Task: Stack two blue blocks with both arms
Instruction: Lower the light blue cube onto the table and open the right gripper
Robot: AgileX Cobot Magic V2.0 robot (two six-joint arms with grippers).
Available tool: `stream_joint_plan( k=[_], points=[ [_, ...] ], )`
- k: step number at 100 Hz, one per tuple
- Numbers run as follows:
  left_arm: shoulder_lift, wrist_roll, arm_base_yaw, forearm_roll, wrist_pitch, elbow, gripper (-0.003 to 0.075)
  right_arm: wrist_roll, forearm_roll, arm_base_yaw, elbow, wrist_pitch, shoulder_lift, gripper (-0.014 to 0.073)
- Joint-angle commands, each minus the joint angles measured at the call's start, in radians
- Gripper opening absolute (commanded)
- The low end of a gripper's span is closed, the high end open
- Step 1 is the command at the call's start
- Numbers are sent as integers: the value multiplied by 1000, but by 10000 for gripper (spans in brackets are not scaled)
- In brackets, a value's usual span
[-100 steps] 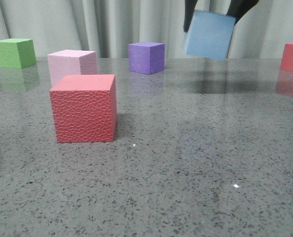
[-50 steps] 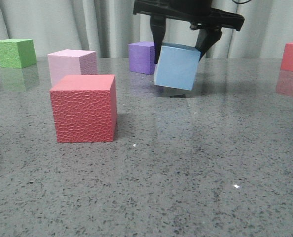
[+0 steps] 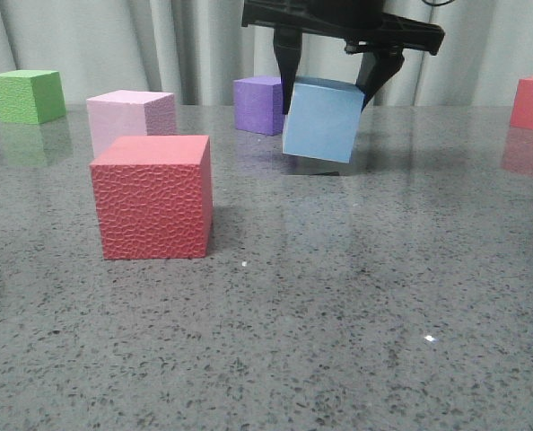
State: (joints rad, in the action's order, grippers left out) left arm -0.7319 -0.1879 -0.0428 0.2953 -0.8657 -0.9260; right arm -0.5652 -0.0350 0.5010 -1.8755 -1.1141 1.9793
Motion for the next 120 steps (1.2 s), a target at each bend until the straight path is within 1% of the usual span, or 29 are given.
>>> stream_joint_plan(
  k=[1,22,42,79,86,101,108,120],
  points=[
    [-4,9,-9,28,63,-36,652,2,-19,-2,-31,39,-53,371],
    [-4,9,-9,28,63,-36,652,2,-19,-2,-31,39,-47,371],
    [-4,9,-9,28,63,-36,652,2,-18,-2,-31,10,-16,371],
    [-4,9,-9,28,63,-36,652,2,-15,-2,-31,20,-14,374],
    [-4,9,-9,28,63,-36,652,2,-9,-2,-31,25,-14,405],
    [-4,9,-9,28,63,-36,652,3,-5,-2,-31,28,-14,542],
    [-4,9,-9,28,63,-36,652,4,-5,-2,-31,27,-14,591],
    [-4,9,-9,28,63,-36,652,18,4,-2,-31,29,-14,601]
  ],
)
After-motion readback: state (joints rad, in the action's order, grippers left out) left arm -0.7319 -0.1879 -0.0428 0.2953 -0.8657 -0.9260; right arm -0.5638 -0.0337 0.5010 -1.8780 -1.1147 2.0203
